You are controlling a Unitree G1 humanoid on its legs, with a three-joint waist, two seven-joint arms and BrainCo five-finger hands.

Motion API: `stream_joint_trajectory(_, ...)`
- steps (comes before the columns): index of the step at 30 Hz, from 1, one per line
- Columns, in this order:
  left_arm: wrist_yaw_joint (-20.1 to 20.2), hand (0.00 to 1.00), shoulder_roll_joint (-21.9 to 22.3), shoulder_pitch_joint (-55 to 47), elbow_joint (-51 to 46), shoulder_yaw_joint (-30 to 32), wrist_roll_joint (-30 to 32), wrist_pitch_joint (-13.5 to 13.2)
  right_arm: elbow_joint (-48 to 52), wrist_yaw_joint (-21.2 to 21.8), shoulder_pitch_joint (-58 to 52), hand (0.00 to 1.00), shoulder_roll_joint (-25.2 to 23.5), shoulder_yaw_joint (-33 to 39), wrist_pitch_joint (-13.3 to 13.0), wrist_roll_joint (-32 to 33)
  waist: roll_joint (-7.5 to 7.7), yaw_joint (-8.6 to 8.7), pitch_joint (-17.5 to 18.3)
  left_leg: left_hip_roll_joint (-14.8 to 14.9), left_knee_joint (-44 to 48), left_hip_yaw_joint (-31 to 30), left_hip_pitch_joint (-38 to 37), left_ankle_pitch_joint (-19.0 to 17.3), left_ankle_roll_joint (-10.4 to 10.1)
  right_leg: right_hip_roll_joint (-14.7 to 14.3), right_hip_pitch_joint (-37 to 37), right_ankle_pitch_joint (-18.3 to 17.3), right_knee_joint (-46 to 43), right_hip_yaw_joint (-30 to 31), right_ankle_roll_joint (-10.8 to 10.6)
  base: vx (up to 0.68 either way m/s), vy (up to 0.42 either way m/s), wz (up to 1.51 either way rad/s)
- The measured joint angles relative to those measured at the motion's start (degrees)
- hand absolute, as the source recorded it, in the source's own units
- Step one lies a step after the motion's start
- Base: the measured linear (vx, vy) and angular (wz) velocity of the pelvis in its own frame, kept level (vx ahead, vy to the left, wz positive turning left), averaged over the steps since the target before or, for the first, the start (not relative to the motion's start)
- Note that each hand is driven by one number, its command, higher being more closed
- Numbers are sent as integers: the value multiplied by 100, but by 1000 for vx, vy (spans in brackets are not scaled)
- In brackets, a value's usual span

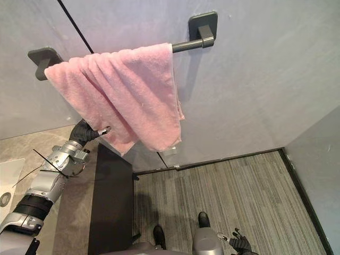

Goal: Organize washtable

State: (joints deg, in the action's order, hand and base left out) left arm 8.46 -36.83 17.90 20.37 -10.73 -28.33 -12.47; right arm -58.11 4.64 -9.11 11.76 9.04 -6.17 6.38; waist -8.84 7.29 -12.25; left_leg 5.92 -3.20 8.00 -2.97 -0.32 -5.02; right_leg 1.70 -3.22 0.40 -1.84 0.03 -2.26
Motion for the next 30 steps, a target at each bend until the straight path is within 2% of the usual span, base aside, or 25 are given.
stream_joint_trajectory(3,-162,100,87,134,9,7,244,72,133,-99,28,0,9,-69,22,5,-17,-8,-41,0,-1,-3,4,0,0,2,0,4,0,-6,-3,-1,0,1)
stream_joint_trajectory(6,-278,100,89,148,8,42,361,76,1615,-92,-297,0,98,-561,30,25,-12,20,-55,9,-11,18,9,-1,-1,2,-21,11,9,56,-2,11,4,-7)
stream_joint_trajectory(8,-343,100,88,149,-2,205,436,75,3279,-38,-477,0,166,-844,-52,23,31,13,-84,14,-10,163,17,-1,-2,2,-98,15,7,203,-8,11,19,-25)
stream_joint_trajectory(9,-362,100,88,151,-3,260,438,74,3657,13,-481,0,211,-900,-88,22,51,10,-97,14,-7,183,18,-2,-2,2,-111,18,8,232,-10,3,12,-25)
stream_joint_trajectory(11,-358,100,86,159,-18,311,442,73,4995,274,-513,0,508,-969,-268,43,104,-2,-113,11,8,257,10,-1,-3,1,-127,21,7,299,-11,10,6,-15)
stream_joint_trajectory(12,-355,100,84,159,-24,311,442,72,5298,331,-512,0,611,-970,-282,57,115,-15,-112,10,11,296,9,-2,-3,2,-134,22,7,316,-11,17,8,-12)
stream_joint_trajectory(14,-336,100,69,159,-66,313,441,68,6249,583,-444,0,1122,-1055,-406,406,150,-22,-114,8,12,322,11,-1,-3,2,-147,26,7,337,-10,28,6,-7)
stream_joint_trajectory(15,-316,100,57,159,-66,310,441,67,6418,626,-385,0,1250,-1105,-409,534,160,-23,-113,9,14,325,11,-1,-3,1,-149,27,7,341,-8,28,0,-5)
stream_joint_trajectory(16,-240,100,53,159,-70,301,437,66,6685,753,-236,0,1478,-1208,-413,954,177,-27,-112,12,16,327,15,-1,-3,-2,-153,31,7,343,-3,13,-2,-3)
stream_joint_trajectory(21,-220,100,13,280,-64,184,429,78,7183,1053,793,0,2383,-2134,-331,2179,221,-42,-104,14,19,324,42,-1,-3,-2,-168,86,30,336,19,0,0,0)
stream_joint_trajectory(23,-221,100,7,397,-55,138,428,85,7190,1052,1228,0,2549,-2330,-275,2347,230,-78,-101,13,23,319,91,0,-2,2,-168,172,133,331,8,-37,4,1)
stream_joint_trajectory(25,-228,100,7,496,-45,23,428,95,7035,1000,1739,0,2610,-2527,-217,2522,240,-173,-96,11,26,313,144,7,7,7,-168,288,270,331,10,-51,2,-2)
stream_joint_trajectory(30,-262,100,16,661,83,-98,425,105,6375,755,2978,0,2635,-3284,46,2813,253,-214,-90,2,29,283,232,90,40,31,-135,435,417,260,20,-57,-5,9)
